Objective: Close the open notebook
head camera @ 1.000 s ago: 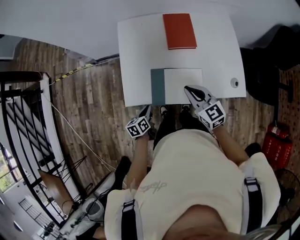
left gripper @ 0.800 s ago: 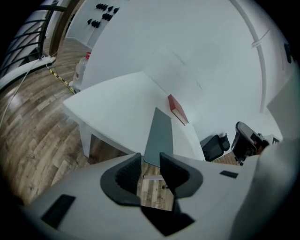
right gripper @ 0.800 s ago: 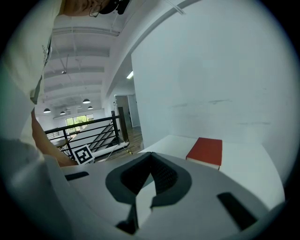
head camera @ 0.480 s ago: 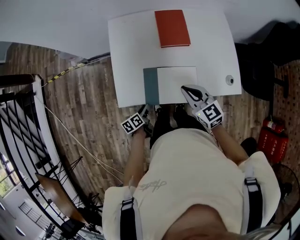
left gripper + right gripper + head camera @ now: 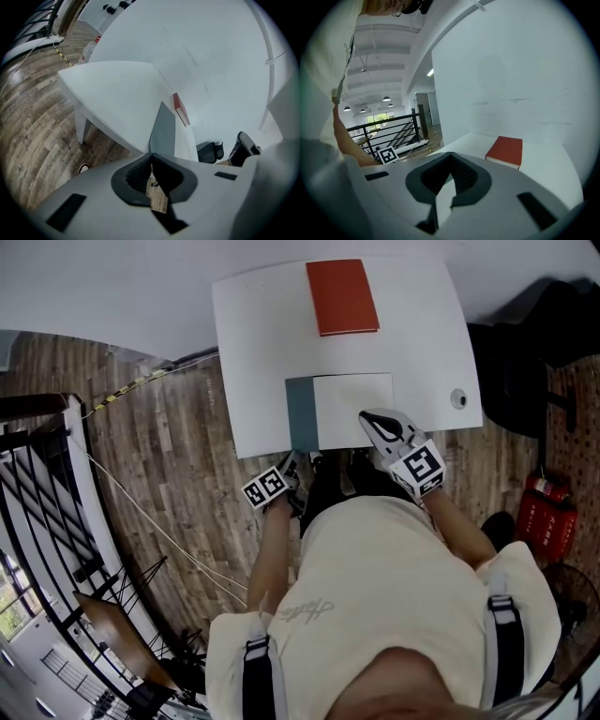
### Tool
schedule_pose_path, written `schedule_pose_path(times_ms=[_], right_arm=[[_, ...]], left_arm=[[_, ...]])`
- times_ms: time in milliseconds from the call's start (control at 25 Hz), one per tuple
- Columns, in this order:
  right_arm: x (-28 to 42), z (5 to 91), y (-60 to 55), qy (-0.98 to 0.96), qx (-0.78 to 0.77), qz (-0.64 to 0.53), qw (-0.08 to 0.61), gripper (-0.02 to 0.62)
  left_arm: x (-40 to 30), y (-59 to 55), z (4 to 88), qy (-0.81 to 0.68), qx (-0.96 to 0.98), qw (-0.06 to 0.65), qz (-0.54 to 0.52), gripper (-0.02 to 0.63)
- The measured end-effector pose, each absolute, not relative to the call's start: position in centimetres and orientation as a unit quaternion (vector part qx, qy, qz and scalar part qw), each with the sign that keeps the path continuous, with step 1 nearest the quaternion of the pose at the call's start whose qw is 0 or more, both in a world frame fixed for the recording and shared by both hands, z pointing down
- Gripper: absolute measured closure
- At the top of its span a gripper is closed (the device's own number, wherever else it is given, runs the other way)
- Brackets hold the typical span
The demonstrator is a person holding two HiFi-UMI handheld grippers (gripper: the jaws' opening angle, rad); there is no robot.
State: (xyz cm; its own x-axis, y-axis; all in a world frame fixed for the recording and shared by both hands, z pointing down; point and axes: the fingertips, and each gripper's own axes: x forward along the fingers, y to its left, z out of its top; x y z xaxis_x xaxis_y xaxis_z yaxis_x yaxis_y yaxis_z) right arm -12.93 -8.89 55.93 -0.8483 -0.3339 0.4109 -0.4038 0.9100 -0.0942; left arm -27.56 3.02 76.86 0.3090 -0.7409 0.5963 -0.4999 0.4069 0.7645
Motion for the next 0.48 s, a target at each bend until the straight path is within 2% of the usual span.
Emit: schedule_pose_path(times_ms=[320, 480], right_arm=[[-13.2, 55.8, -8.9, -0.954, 0.206, 0.09, 0.196, 0.588], [-13.6, 55.8, -8.7, -0.953, 0.214, 0.088, 0.196, 0.588]], left_arm=[[-27.2, 2.8, 75.2, -0.559, 0.563, 0.598, -0.113, 0.584], [-26.9, 2.5, 74.0, -0.561, 0.609, 0.557, -0.063, 0.584]])
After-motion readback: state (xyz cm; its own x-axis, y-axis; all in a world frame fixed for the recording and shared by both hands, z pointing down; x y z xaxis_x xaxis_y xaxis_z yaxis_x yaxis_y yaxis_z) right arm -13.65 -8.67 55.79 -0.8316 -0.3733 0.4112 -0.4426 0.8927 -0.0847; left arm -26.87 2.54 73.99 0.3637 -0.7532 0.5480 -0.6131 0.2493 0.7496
